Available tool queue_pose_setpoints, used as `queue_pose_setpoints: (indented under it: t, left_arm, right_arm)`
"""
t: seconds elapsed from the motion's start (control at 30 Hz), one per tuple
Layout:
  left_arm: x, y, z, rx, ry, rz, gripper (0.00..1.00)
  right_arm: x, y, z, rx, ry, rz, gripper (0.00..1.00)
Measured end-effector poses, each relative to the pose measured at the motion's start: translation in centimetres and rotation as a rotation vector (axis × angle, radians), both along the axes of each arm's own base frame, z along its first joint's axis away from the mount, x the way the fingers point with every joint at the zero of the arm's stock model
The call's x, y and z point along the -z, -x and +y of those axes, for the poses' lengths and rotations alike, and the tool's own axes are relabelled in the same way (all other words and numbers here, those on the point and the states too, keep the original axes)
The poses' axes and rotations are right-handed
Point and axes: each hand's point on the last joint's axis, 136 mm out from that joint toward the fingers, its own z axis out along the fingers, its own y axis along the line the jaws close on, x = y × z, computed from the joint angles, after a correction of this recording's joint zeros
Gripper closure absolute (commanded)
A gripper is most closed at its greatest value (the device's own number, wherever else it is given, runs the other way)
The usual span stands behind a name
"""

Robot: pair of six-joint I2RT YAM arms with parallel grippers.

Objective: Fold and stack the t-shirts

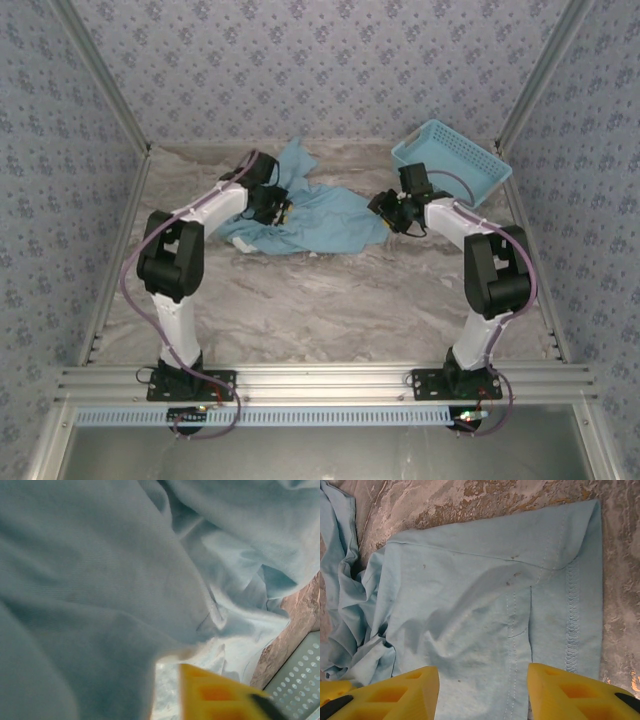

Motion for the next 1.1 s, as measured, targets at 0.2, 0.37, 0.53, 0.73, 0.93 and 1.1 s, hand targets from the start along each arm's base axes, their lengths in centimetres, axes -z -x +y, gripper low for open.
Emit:
queue_pose_setpoints:
  t: [0.2, 0.37, 0.53, 0.73, 0.93, 1.1]
  left_arm:
    - [-2.9, 1.0, 1.4, 0.02, -0.025, -0.034, 1.0]
    - [-9.1, 5.3, 7.1, -0.04, -0.01, -0.144, 1.0]
    - [-11.2, 7.6, 11.1, -0.117, 0.05, -0.205, 0.81]
    - [-7.3, 7.2, 5.6, -0.022, 0.096, -0.089, 0.48]
    - [-5.0, 6.4, 0.2, 0.02, 0.129, -0.025, 0.35]
    - [-4.0, 3.4, -1.4, -0.005, 0.109, -0.017, 0.3]
  right_arm:
    - [-0.2, 0.9, -0.3, 0.004, 0.003, -0.001, 0.51]
    - [0.6, 3.5, 1.9, -0.043, 0.0, 0.03, 0.51]
    - [2.4, 5.6, 5.0, -0.107, -0.01, 0.074, 0.54]
    - [5.7, 5.3, 5.5, -0.085, -0.021, 0.145, 0.64]
    - [5.5, 4.0, 6.1, -0.074, -0.044, 0.145, 0.74]
    - [5.7, 4.4, 5.7, -0.067, -0.029, 0.164, 0.65]
